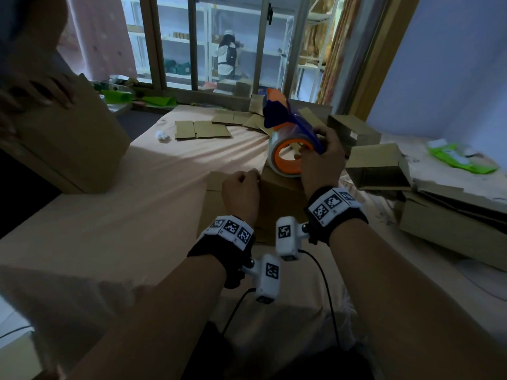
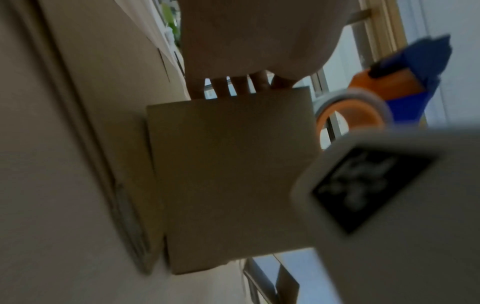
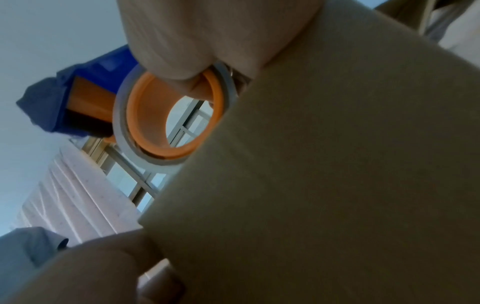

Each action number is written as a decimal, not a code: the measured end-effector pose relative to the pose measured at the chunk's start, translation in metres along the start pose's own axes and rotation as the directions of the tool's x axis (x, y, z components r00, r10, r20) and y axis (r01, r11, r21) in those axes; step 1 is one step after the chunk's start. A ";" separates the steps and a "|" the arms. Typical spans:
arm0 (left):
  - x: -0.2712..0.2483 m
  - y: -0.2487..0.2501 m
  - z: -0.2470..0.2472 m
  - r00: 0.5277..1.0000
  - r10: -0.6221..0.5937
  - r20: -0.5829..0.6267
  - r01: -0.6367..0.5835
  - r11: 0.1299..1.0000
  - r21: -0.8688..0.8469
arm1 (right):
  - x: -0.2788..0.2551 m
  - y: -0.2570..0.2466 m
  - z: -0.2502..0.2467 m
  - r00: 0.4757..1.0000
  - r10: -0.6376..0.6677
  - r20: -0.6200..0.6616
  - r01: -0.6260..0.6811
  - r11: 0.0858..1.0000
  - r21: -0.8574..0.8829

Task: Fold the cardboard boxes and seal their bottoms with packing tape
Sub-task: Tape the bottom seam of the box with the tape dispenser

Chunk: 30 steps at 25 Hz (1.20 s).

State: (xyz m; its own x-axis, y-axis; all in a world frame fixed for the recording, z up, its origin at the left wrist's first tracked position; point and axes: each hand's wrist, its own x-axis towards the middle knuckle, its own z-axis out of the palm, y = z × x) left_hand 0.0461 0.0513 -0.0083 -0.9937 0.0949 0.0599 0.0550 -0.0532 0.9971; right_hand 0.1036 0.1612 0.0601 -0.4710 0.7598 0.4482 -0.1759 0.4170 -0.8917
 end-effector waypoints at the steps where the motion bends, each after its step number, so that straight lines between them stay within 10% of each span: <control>1: -0.002 -0.001 -0.001 1.000 0.006 0.002 -0.006 1.000 0.007 | 0.000 0.001 0.000 1.000 -0.008 0.004 0.008 1.000 0.001; 13: 0.006 0.004 0.012 0.947 -0.254 0.196 0.265 0.964 -0.034 | 0.006 0.007 -0.011 0.999 0.031 -0.016 -0.030 0.999 0.018; 19: 0.005 -0.006 0.019 0.923 0.238 0.301 -0.300 0.937 0.181 | 0.010 0.009 -0.010 0.999 0.039 -0.001 -0.038 0.998 0.051; 24: -0.003 0.004 0.028 0.939 0.141 0.314 -0.228 0.938 0.262 | 0.012 0.008 -0.011 0.999 0.044 -0.012 -0.044 0.998 0.052; 30: -0.025 0.003 0.043 0.891 0.290 0.348 -0.414 0.832 0.368 | 0.013 0.007 -0.040 0.999 0.035 0.008 -0.036 0.999 0.004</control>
State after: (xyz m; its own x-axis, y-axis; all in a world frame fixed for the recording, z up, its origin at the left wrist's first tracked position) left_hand 0.0750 0.0915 -0.0051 -0.8358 0.4156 0.3589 0.4935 0.2821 0.8227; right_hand 0.1312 0.1940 0.0620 -0.4835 0.7703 0.4158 -0.1624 0.3878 -0.9073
